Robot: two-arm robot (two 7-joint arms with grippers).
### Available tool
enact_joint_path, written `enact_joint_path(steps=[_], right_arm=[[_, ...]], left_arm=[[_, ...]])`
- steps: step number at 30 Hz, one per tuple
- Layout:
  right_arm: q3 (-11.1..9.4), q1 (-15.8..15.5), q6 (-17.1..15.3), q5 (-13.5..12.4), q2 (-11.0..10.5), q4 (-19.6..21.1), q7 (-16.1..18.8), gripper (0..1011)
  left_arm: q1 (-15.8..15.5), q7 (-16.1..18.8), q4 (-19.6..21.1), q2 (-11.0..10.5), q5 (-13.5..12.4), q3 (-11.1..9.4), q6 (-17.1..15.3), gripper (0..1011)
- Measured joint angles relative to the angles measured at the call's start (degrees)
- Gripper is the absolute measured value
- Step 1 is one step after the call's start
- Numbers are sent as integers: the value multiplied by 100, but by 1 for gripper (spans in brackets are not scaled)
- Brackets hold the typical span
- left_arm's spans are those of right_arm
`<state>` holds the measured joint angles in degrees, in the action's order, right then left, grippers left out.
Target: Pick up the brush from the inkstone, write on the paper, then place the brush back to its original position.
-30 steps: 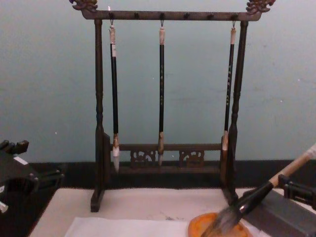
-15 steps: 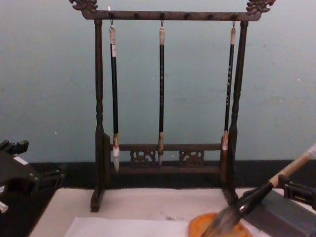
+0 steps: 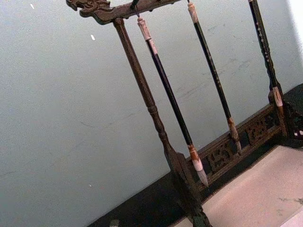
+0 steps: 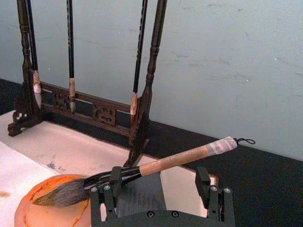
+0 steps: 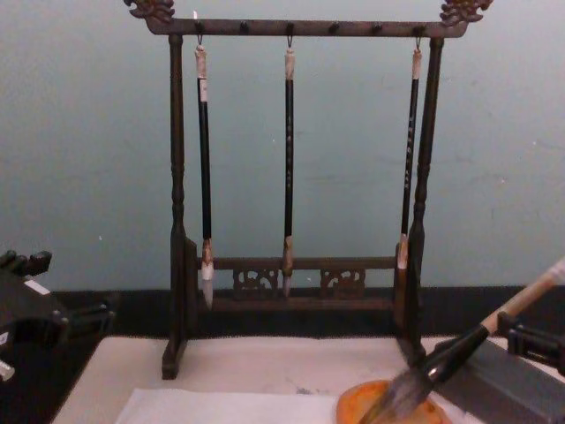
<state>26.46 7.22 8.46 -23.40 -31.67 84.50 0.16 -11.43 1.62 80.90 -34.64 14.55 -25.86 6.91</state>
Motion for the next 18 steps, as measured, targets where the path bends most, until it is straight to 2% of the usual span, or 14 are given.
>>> enact_joint_path(steps=[18], right_arm=[[0,0,0,0,-1,0,0,1000]], left_arm=[[0,0,0,0,0,0,0,1010]])
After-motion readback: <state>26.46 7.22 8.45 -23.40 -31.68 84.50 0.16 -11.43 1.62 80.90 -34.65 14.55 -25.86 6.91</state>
